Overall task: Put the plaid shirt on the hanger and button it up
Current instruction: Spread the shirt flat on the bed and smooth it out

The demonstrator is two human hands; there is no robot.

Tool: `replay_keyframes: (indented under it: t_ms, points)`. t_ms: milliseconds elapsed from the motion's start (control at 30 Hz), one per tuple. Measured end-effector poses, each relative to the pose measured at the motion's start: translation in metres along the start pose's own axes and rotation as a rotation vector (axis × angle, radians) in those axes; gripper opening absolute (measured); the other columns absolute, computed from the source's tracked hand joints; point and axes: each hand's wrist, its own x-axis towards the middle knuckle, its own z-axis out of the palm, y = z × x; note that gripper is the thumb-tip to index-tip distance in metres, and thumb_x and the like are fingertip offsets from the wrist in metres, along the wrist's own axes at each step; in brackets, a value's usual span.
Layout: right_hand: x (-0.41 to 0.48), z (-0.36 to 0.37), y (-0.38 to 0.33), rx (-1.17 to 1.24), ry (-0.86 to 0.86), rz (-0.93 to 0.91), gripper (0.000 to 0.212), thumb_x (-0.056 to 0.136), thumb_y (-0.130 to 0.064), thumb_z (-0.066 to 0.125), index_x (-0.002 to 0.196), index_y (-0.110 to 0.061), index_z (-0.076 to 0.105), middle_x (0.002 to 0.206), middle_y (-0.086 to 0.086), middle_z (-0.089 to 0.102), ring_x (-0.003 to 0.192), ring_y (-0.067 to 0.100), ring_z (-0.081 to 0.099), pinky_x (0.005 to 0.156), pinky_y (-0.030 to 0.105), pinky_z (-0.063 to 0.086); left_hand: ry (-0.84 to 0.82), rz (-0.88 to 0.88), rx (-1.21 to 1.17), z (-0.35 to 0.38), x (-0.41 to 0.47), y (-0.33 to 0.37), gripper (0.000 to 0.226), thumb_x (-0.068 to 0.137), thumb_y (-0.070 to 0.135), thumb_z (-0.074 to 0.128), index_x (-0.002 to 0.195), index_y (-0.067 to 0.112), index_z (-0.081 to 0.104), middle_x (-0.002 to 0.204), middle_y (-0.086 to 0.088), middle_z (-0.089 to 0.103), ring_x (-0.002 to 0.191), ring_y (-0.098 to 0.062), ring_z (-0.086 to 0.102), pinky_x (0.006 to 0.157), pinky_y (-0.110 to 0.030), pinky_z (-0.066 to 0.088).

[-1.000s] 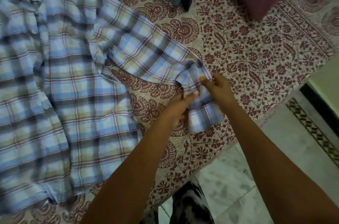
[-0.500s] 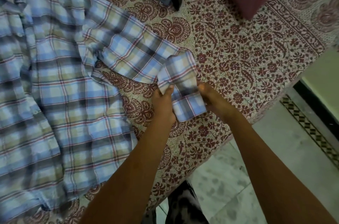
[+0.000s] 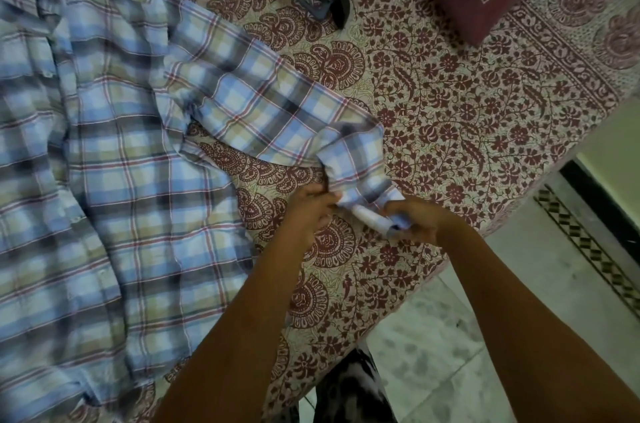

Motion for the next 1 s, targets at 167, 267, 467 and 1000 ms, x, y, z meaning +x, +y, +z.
replay_keyframes:
  t_ms: [167, 267, 467, 1000]
  points:
    - [0.016, -0.010, -0.032, -1.113, 0.238, 0.213, 0.052, 0.071, -0.028, 0.075, 0.117, -0.012, 0.058, 0.112, 0.011, 0.063, 0.104, 0.031, 0.059, 0.091, 0.042, 0.049, 0.169, 0.233, 0.175, -0.054, 0.012, 0.028, 0.026, 0.082, 0.010, 0.067, 0.105, 0.010, 0.056, 0.097, -0.006, 0.062, 0.081, -0.015, 0.058, 0.065, -0.024, 0.046]
    - [0.016, 0.014, -0.065, -1.390, 0.544, 0.328, 0.079, 0.061, -0.051, 0.077, 0.125, -0.014, 0.050, 0.125, 0.013, 0.057, 0.113, 0.035, 0.055, 0.097, 0.043, 0.043, 0.186, 0.335, 0.202, -0.092, 0.018, 0.053, 0.015, 0.081, 0.010, 0.067, 0.090, 0.018, 0.058, 0.095, -0.009, 0.064, 0.080, -0.020, 0.059, 0.065, -0.025, 0.046]
    - [0.030, 0.097, -0.131, -1.126, 0.974, -0.300, 0.045, 0.087, -0.036, 0.060, 0.115, -0.002, 0.053, 0.117, 0.022, 0.058, 0.107, 0.037, 0.056, 0.082, 0.037, 0.044, 0.288, 0.518, 0.188, -0.167, 0.025, 0.102, 0.015, 0.082, 0.003, 0.064, 0.086, 0.017, 0.060, 0.081, -0.002, 0.063, 0.079, -0.018, 0.060, 0.071, -0.028, 0.049]
    - [0.213, 0.285, -0.289, -1.098, 0.625, -0.891, 0.056, 0.092, -0.020, 0.051, 0.142, -0.011, 0.027, 0.153, 0.012, 0.017, 0.114, 0.036, 0.052, 0.081, 0.043, 0.045, 0.932, 0.819, 0.736, -0.340, 0.096, 0.247, 0.022, 0.091, 0.015, 0.050, 0.111, 0.016, 0.058, 0.115, -0.014, 0.055, 0.097, -0.032, 0.058, 0.078, -0.037, 0.046]
